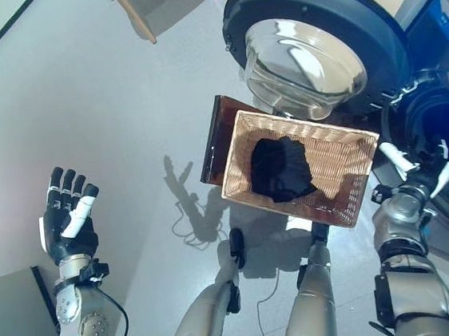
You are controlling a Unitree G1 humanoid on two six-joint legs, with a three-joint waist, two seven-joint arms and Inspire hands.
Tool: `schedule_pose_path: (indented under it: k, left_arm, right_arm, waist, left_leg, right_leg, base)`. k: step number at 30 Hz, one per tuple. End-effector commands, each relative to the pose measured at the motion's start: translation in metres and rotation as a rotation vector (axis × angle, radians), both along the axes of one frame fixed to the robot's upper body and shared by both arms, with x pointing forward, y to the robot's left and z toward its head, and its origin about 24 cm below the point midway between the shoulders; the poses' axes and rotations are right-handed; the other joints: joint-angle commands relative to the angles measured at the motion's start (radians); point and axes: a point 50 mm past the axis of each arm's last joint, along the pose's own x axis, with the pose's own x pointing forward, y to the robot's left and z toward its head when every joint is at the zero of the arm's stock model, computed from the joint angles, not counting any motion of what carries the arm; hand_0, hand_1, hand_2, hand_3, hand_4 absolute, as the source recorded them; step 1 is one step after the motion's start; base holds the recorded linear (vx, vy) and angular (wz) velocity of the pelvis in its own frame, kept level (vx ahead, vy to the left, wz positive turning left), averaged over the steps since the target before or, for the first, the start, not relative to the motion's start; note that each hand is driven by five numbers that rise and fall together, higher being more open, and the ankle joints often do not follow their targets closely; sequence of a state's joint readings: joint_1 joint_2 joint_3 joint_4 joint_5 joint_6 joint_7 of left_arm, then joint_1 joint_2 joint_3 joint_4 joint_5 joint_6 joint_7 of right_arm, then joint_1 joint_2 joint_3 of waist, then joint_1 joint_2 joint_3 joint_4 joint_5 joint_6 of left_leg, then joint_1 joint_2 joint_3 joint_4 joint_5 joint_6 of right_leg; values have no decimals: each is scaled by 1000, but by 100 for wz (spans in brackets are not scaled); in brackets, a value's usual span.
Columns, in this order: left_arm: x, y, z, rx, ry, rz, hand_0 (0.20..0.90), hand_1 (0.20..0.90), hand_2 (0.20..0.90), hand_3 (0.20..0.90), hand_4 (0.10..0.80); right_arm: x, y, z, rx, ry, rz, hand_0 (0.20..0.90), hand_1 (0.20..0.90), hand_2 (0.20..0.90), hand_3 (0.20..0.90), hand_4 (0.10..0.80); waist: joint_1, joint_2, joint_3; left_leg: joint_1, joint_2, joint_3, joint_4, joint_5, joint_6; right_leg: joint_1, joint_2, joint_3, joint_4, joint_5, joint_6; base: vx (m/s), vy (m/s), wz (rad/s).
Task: Pick up the clothes and place them into the washing machine
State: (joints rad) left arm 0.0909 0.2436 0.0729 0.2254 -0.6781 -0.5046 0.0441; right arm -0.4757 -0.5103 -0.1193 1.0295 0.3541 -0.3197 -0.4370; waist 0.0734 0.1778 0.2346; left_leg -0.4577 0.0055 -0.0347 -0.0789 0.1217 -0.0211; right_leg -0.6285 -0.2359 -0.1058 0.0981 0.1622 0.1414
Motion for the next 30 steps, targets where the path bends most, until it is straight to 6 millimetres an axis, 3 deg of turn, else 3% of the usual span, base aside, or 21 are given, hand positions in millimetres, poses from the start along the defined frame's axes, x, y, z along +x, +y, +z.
schedule_pose_path:
  k: [1, 2, 3, 7, 13, 16, 24, 30]
  left_arm:
    - [-5, 24, 34, 88, -168, 105, 900, 900, 900, 900, 800]
    - [-4, 21, 33, 88, -165, 94, 900, 900, 900, 900, 800]
    - [-4, 22, 33, 88, -165, 94, 900, 900, 900, 900, 800]
    - [-1, 16, 34, 91, -170, 69, 900, 900, 900, 900, 800]
    - [-1, 14, 36, 87, -175, 67, 900, 900, 900, 900, 800]
    - [-2, 13, 39, 89, -190, 60, 900, 900, 900, 900, 800]
    - [-2, 9, 50, 94, -243, 14, 900, 900, 900, 900, 800]
    - [-2, 6, 56, 101, -264, -2, 900, 900, 900, 900, 800]
  right_arm:
    - [1, 7, 2, -225, 111, 102, 900, 900, 900, 900, 800]
    - [4, 21, -11, -267, 192, 178, 900, 900, 900, 900, 800]
    - [4, 21, -11, -267, 191, 178, 900, 900, 900, 900, 800]
    - [11, 55, -32, -239, 263, 303, 900, 900, 900, 900, 800]
    - [22, 90, -42, -252, 313, 417, 900, 900, 900, 900, 800]
    - [27, 93, -40, -270, 327, 419, 900, 900, 900, 900, 800]
    - [38, 73, -22, -291, 343, 319, 900, 900, 900, 900, 800]
    - [43, 70, -15, -287, 322, 292, 900, 900, 900, 900, 800]
  waist:
    - [32, -27, -65]
    - [37, -31, -65]
    - [37, -31, -64]
    - [46, -38, -73]
    - [71, -38, -80]
    - [79, -34, -78]
    - [117, -23, -51]
    - [132, -21, -41]
  left_leg:
    - [53, 2, -2, -8, -74, -115]
    - [63, 8, -4, -8, -78, -115]
    - [64, 8, -4, -8, -78, -116]
    - [72, 8, -8, -8, -71, -112]
    - [71, 7, -16, -8, -68, -113]
    - [63, 5, -22, -8, -64, -114]
    - [23, -5, -54, -8, -50, -121]
    - [-7, -15, -78, -8, -42, -120]
  right_leg:
    - [37, -4, 12, -27, -12, 13]
    - [52, 2, 7, -30, -16, 13]
    - [53, 2, 6, -31, -16, 13]
    - [67, -1, 0, -40, -12, 14]
    - [79, -2, -10, -53, -10, 15]
    - [80, -4, -17, -59, -6, 16]
    - [79, -15, -49, -71, -2, 14]
    - [77, -24, -70, -79, 1, 16]
  base:
    - [-1, -32, -1]
    - [0, 0, 0]
    - [11, -35, 0]
    - [-6, 2, 3]
    - [-6, 4, 3]
    - [-18, 8, 13]
    - [-27, -6, 19]
    - [8, -6, 25]
